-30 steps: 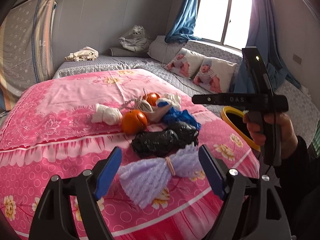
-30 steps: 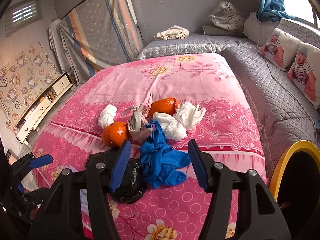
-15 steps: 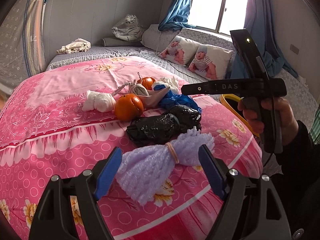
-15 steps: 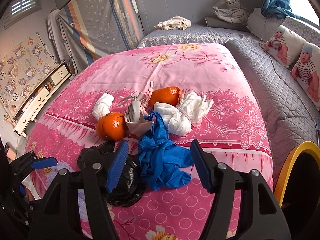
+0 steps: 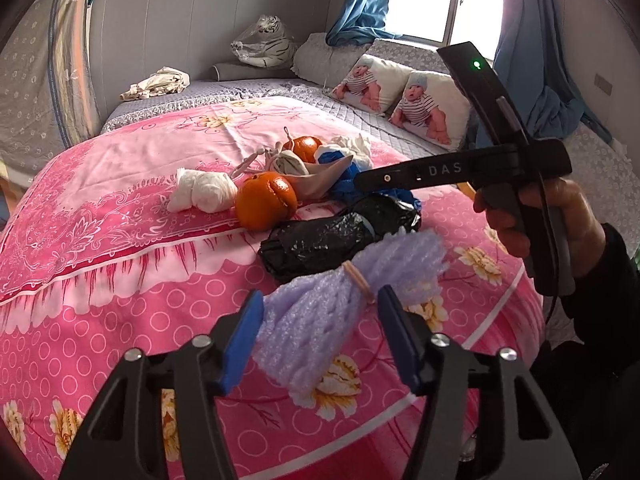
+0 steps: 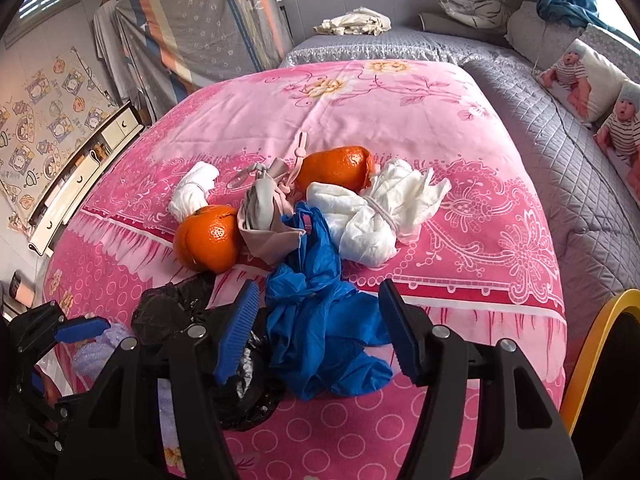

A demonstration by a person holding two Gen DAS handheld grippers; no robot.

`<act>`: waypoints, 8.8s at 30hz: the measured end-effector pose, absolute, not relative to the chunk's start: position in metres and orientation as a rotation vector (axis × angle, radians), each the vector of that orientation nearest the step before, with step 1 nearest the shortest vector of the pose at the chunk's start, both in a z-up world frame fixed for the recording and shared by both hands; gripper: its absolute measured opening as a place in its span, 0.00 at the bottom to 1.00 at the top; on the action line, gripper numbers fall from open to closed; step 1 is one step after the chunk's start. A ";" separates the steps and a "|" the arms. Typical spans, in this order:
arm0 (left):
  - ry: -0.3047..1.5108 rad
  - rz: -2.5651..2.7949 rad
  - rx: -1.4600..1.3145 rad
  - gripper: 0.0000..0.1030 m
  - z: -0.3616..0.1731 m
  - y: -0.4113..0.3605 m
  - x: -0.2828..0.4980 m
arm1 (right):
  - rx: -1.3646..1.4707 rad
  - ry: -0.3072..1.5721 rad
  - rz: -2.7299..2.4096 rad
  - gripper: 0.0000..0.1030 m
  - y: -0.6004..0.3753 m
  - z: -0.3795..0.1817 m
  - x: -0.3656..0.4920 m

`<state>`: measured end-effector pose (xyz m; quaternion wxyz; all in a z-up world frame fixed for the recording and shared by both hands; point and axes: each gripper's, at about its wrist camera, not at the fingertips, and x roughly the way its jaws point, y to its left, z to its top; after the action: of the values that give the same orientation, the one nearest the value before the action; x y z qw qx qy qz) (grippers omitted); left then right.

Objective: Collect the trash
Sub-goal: 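Grasp the blue glove with the right gripper while the left gripper grasps the purple foam bundle, then carry the glove with the right gripper while the left gripper carries the foam bundle to the yellow bin, then open both grippers over the yellow bin to drop the items, then move both grippers back over the remaining trash on the bed, then grasp a white tissue bundle with each gripper, then carry the tissue bundles in both grippers to the yellow bin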

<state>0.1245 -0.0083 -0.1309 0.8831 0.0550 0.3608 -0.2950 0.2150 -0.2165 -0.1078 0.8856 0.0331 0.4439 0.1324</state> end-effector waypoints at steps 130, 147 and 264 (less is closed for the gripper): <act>0.750 -0.924 0.027 0.33 -0.092 -0.356 0.161 | 0.640 0.459 -0.365 0.28 -0.560 -0.085 0.005; 0.625 -0.706 -0.092 0.82 -0.058 -0.277 0.184 | 0.640 0.331 -0.360 0.64 -0.557 -0.058 -0.009; 0.420 -0.393 -0.154 0.31 0.031 -0.072 0.136 | 0.265 0.381 0.164 0.25 -0.336 0.043 0.112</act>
<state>0.1363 -0.0722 0.0306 0.9560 -0.0757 0.2070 -0.1935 0.1117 -0.3359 0.0435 0.9699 0.1311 0.1885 0.0811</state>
